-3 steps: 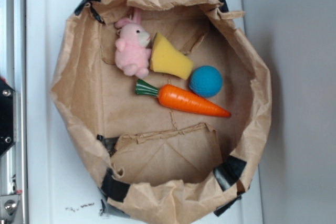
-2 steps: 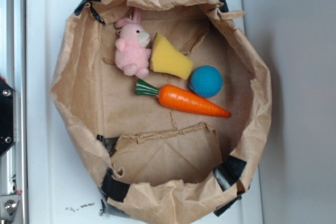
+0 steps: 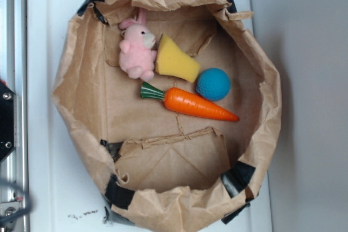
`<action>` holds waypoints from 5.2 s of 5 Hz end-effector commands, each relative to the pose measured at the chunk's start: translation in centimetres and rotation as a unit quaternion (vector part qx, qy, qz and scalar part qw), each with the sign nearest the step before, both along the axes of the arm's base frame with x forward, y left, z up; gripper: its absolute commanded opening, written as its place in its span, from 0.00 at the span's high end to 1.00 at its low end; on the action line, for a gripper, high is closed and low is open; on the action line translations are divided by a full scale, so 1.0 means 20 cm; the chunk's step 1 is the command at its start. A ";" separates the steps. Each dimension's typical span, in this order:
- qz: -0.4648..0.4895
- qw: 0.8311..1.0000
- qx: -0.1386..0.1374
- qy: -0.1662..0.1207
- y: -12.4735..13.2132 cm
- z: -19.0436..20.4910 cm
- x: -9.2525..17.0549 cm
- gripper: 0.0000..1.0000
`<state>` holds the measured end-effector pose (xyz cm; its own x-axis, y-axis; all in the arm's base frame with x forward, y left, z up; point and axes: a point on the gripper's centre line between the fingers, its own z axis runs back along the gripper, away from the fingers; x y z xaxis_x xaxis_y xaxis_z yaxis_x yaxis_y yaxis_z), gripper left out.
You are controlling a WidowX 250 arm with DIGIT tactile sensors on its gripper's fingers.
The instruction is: Grab the pink bunny.
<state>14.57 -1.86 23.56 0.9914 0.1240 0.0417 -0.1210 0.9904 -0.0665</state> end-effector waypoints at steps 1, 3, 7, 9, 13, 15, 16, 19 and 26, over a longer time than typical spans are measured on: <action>0.178 0.984 -0.007 -0.007 0.14 -0.05 0.27 0.00; 0.178 0.984 -0.007 -0.007 0.14 -0.05 0.27 0.00; 0.225 0.973 0.035 -0.049 0.20 -0.49 0.60 0.00; 0.236 0.968 0.054 -0.057 0.25 -0.63 0.62 0.00; 0.256 0.957 0.099 -0.089 0.39 -0.91 0.65 0.00; 0.248 0.956 0.131 -0.084 0.43 -1.06 0.60 0.00; 0.246 0.960 0.116 -0.065 0.42 -1.01 0.56 0.48; 0.244 0.966 0.061 -0.056 0.41 -0.84 0.42 1.00; 0.287 0.955 0.057 -0.046 0.42 -0.98 0.56 0.00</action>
